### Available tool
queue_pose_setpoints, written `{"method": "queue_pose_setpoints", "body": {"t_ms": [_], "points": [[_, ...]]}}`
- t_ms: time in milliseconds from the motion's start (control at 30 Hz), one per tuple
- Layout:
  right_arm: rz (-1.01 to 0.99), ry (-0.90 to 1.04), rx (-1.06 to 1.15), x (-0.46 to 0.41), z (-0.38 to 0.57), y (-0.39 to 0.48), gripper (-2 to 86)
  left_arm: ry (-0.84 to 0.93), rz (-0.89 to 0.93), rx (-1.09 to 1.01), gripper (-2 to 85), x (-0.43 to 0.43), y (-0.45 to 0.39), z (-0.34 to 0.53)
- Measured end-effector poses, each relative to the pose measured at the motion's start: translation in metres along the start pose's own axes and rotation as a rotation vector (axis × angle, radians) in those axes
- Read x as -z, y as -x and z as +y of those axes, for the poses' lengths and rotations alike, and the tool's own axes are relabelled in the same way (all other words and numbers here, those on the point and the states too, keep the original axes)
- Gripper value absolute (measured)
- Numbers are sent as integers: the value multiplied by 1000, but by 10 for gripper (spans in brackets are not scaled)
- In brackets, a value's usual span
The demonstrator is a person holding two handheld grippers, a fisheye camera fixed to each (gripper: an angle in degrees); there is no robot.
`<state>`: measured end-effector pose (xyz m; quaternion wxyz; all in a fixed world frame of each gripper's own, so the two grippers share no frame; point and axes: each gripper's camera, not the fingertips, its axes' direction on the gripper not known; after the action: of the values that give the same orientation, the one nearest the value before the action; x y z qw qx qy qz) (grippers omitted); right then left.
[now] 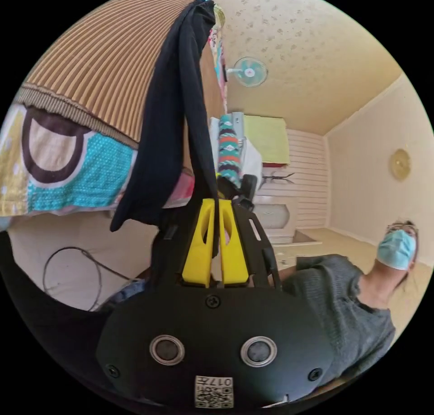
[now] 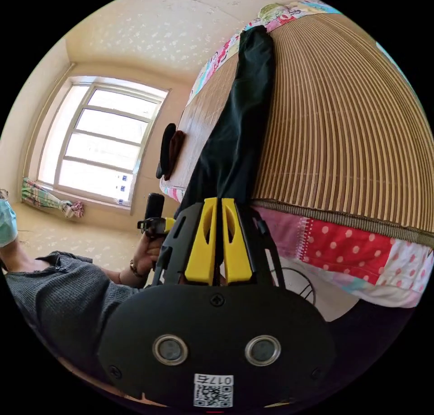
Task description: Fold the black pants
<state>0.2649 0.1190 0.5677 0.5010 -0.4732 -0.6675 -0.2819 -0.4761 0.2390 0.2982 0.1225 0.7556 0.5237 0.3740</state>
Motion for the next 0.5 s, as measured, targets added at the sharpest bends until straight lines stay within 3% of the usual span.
{"method": "queue_pose_setpoints", "body": {"t_ms": [33,100,167,267,333,500], "points": [[-55,-29,32,9,0,5,27,-30,158,-31,-8,5,0,2],[-146,-36,101,25,-2,20,19,-26,230,-94,-8,5,-2,10],[-33,35,115,19,-1,21,15,34,2,-71,-7,-9,10,28],[203,285,-42,-21,-2,-10,12,106,-395,150,-3,-30,51,49],[230,395,-93,-39,1,-28,9,138,-519,144,4,-46,52,57],[190,239,-125,-16,-7,-28,14,180,-861,11,41,-88,8,66]]}}
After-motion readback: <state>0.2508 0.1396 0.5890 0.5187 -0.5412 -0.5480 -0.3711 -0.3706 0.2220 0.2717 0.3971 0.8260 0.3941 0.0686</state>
